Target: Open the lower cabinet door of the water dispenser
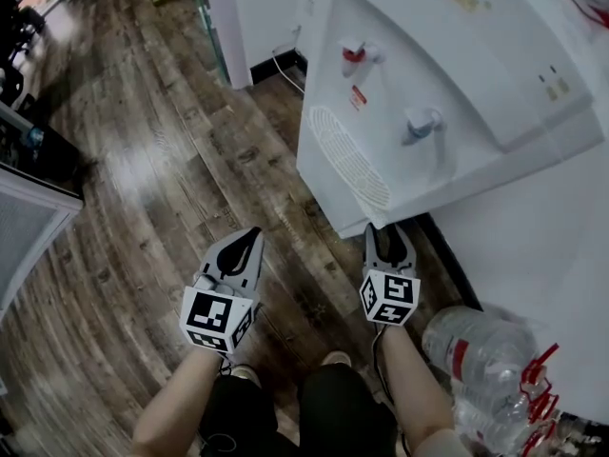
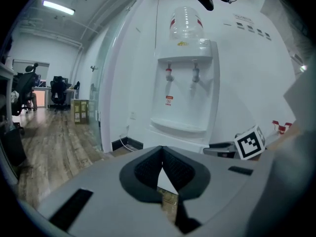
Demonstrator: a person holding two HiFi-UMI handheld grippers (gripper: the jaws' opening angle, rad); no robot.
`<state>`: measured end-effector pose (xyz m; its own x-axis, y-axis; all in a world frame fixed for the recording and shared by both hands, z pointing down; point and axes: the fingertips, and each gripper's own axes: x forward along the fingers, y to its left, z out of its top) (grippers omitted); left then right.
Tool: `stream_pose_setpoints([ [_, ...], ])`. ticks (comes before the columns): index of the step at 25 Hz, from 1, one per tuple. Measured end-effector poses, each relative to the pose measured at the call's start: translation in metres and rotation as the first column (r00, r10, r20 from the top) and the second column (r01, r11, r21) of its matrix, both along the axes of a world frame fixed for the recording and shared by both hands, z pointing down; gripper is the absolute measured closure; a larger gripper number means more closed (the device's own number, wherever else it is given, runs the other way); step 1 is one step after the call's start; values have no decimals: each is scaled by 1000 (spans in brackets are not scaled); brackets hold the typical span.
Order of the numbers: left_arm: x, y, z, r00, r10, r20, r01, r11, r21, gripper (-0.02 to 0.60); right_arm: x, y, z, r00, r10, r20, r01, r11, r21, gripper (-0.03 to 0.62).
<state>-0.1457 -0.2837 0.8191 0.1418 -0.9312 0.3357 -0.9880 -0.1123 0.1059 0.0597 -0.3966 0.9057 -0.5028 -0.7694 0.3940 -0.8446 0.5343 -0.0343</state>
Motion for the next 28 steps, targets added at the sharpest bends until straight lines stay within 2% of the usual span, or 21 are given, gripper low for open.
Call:
stream_pose_setpoints([
  [4,-7,8,-3,1000,-13,-16,13,1000,-24,576,-22,25,2,999,-51,-9,51,998,-28,418],
  [9,-22,31,-12,1000,-30,-11,29,997,-67,577,-59,49,6,989,-144,-38,138,981,-133,405],
  [18,-92,82,-35,988,-155,0,154,982,-114,576,-148,89,3,957,-289,-27,270,922,-279,373],
  [22,-129,100,-33,973,-230,-15,227,967,-118,576,-197,97,7,924,-382,-27,357,885,-298,378],
  [28,-163,121,-30,964,-264,14,264,959,-101,576,-261,98,10,874,-482,-54,451,848,-278,379],
])
